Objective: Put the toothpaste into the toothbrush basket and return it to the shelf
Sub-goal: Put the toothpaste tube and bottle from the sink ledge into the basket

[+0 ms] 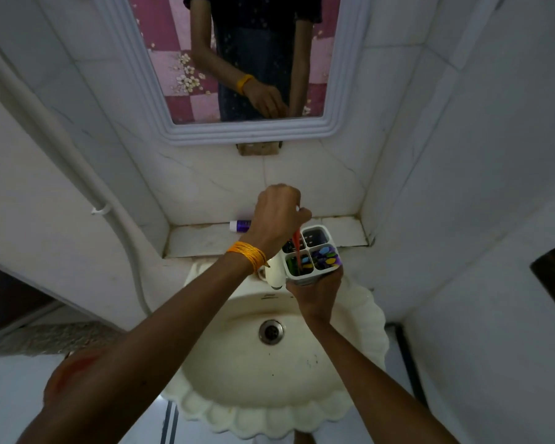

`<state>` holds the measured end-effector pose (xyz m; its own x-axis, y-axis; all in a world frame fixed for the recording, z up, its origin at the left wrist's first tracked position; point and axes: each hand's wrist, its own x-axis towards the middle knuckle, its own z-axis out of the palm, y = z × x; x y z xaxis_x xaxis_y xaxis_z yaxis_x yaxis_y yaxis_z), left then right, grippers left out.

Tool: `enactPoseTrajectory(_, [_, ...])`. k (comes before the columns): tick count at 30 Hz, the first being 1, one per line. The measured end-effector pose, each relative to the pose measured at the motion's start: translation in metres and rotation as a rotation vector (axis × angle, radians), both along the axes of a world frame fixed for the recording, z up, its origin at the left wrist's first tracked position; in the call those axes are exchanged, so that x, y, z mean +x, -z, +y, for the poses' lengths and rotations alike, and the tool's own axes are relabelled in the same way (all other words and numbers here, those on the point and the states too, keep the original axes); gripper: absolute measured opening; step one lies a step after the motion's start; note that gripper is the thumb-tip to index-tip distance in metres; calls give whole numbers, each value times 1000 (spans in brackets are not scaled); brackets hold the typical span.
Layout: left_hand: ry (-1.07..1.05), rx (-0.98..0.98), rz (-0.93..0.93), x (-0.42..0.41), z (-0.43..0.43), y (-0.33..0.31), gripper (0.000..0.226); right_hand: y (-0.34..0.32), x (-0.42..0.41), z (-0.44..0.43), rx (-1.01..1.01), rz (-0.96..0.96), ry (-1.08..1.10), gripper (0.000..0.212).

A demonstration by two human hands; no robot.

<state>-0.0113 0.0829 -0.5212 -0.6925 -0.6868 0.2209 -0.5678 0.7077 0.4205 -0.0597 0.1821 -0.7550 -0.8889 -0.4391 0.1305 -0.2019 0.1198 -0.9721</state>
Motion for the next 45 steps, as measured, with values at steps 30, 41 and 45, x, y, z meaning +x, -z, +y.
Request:
enactPoseTrajectory(30, [-142, -242, -309, -17, 5, 48, 34, -6, 3, 1, 131, 78, 43, 127])
enactPoseTrajectory(41, [51, -281, -779, -33, 26, 86, 23, -14, 8, 3, 99, -9, 50, 123])
enactPoseTrajectory(45, [49, -237, -589, -33, 12, 76, 24, -9, 6, 2, 149, 26, 41, 125])
